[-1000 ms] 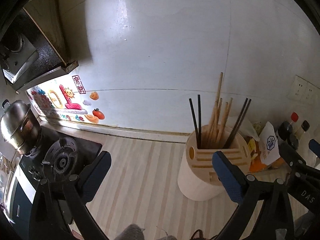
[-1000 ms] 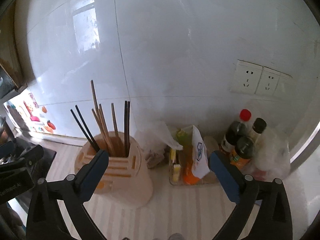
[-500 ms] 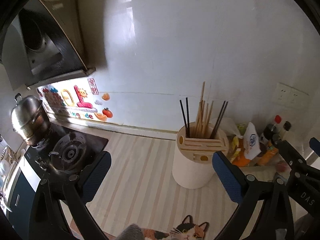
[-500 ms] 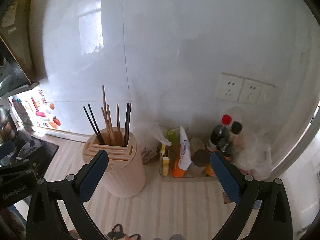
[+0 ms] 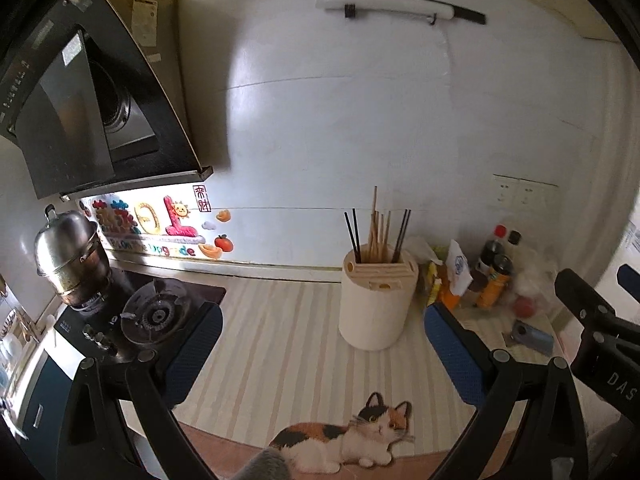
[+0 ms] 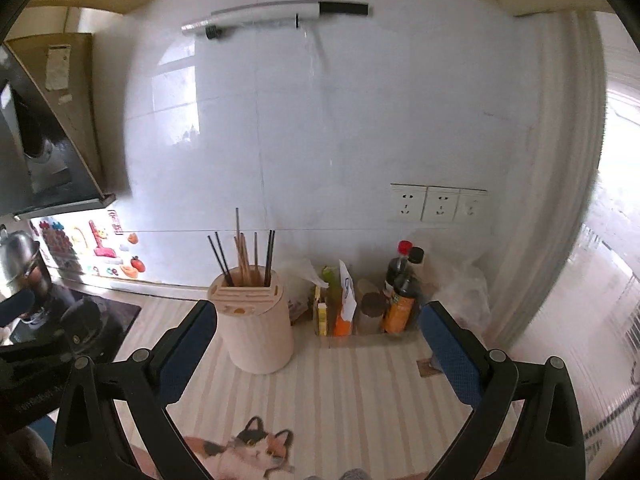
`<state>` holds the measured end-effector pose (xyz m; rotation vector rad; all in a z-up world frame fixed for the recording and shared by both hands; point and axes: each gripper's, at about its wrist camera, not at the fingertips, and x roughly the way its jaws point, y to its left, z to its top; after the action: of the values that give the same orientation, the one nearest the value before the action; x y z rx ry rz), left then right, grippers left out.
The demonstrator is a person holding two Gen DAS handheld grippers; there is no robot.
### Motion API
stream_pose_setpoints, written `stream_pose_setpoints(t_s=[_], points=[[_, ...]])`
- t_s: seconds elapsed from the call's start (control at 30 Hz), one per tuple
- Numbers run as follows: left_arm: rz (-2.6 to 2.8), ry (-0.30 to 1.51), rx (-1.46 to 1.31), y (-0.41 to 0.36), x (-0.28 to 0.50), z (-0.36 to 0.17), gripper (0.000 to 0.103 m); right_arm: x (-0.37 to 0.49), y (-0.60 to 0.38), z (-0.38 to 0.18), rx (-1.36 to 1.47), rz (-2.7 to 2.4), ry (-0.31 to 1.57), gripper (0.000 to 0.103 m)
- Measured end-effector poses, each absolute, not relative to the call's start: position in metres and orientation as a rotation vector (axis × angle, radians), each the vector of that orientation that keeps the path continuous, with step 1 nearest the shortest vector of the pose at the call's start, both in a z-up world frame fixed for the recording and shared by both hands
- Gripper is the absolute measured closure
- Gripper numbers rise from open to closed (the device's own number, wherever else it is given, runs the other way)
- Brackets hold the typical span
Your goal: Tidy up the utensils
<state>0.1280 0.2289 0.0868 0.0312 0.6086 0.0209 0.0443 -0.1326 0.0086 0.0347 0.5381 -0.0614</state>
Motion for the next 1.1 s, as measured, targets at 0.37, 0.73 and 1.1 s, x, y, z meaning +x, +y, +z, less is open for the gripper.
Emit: stream_pose_setpoints(t_s=[0.37, 0.73, 1.1], points=[[0.013, 0.584, 0.024, 0.234, 0.08, 0.095, 0.0, -0.023, -0.128, 0.02, 0.056, -0.084, 0.516, 0.0], [0.037, 0.637, 0.003, 0.237, 0.072, 0.092, 0.0, -0.035, -0.131, 0.021, 0.055, -0.067, 0.551, 0.0], [0.047, 0.652, 0.001, 0.239, 0.071, 0.093, 0.0, -0.032, -0.13, 0.025, 0.035, -0.059, 0.566, 0.0]])
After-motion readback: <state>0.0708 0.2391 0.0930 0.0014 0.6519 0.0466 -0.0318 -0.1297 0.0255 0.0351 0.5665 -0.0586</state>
